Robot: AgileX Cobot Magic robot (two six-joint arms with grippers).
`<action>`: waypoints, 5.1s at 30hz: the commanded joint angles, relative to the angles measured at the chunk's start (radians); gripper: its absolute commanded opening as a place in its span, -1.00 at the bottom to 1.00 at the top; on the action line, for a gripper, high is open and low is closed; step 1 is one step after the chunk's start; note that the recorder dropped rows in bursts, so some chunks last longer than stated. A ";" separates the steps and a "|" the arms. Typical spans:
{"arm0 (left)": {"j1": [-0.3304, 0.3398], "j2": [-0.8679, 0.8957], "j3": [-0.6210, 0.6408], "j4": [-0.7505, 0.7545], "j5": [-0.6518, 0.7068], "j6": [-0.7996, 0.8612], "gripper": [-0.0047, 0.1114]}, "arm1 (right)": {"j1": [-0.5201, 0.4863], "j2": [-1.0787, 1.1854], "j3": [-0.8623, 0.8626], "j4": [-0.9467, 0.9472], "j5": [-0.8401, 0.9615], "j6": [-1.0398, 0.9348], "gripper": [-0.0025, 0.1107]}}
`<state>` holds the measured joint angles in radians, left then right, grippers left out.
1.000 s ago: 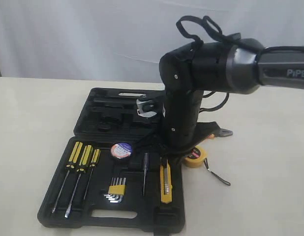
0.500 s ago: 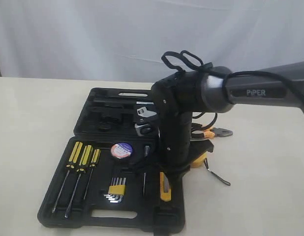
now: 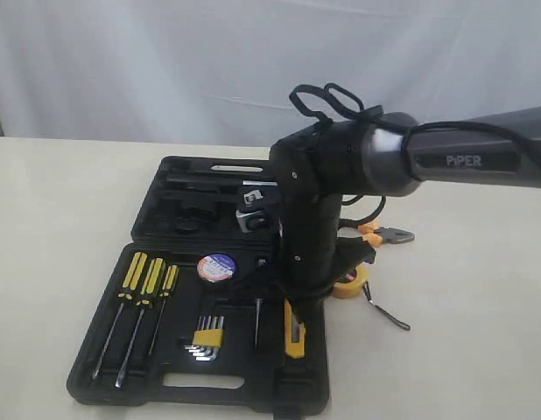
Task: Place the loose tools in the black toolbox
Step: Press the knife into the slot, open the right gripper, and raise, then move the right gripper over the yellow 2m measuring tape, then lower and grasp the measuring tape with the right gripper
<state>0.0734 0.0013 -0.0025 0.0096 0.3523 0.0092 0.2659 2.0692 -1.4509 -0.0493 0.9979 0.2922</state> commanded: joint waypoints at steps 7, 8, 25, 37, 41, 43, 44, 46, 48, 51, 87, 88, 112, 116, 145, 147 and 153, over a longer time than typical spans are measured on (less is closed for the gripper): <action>-0.005 -0.001 0.003 -0.010 -0.010 -0.002 -0.92 | -0.005 0.011 -0.002 -0.008 -0.059 -0.023 -0.96; -0.005 -0.001 0.003 -0.010 -0.010 -0.002 -0.92 | -0.005 0.018 -0.002 -0.008 -0.065 -0.023 -0.96; -0.005 -0.001 0.003 -0.010 -0.010 -0.002 -0.92 | -0.005 -0.063 -0.002 -0.005 -0.058 -0.034 -0.96; -0.005 -0.001 0.003 -0.010 -0.010 -0.002 -0.92 | -0.092 -0.302 -0.002 -0.065 -0.006 -0.045 -0.96; -0.005 -0.001 0.003 -0.010 -0.010 -0.002 -0.92 | -0.174 -0.343 0.000 -0.065 0.051 -0.056 -0.96; -0.005 -0.001 0.003 -0.010 -0.010 -0.002 -0.92 | -0.199 -0.353 0.003 -0.065 0.066 -0.088 -0.96; -0.005 -0.001 0.003 -0.010 -0.010 -0.002 -0.92 | -0.209 -0.356 0.004 -0.065 0.074 -0.106 -0.96; -0.005 -0.001 0.003 -0.010 -0.010 -0.002 -0.92 | -0.223 -0.356 0.004 -0.065 0.079 -0.132 -0.96; -0.005 -0.001 0.003 -0.010 -0.010 -0.002 -0.92 | -0.231 -0.347 0.004 -0.065 0.076 -0.155 -0.96; -0.005 -0.001 0.003 -0.010 -0.010 -0.002 -0.92 | -0.243 -0.327 0.004 -0.047 0.060 -0.166 -0.96; -0.005 -0.001 0.003 -0.010 -0.010 -0.002 -0.92 | -0.353 -0.062 0.004 0.251 -0.110 -0.661 0.58; -0.005 -0.001 0.003 -0.010 -0.010 -0.002 -0.92 | -0.353 -0.062 0.004 0.251 -0.117 -0.669 0.58; -0.005 -0.001 0.003 -0.010 -0.010 -0.002 -0.92 | -0.353 -0.032 0.004 0.230 -0.147 -0.779 0.58; -0.005 -0.001 0.003 -0.010 -0.010 -0.002 -0.92 | -0.353 0.018 0.004 0.230 -0.149 -0.779 0.58; -0.005 -0.001 0.003 -0.010 -0.010 -0.002 -0.92 | -0.322 0.102 -0.002 0.250 -0.166 -0.683 -0.81; -0.005 -0.001 0.003 -0.010 -0.010 -0.002 -0.92 | -0.322 0.082 -0.002 0.250 -0.144 -0.633 -0.92; -0.005 -0.001 0.003 -0.010 -0.010 -0.002 -0.92 | -0.322 -0.029 -0.002 0.248 -0.090 -0.438 -0.96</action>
<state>0.0734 0.0013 -0.0025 0.0096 0.3523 0.0092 -0.0582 2.1075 -1.4507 0.1922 0.8892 -0.2408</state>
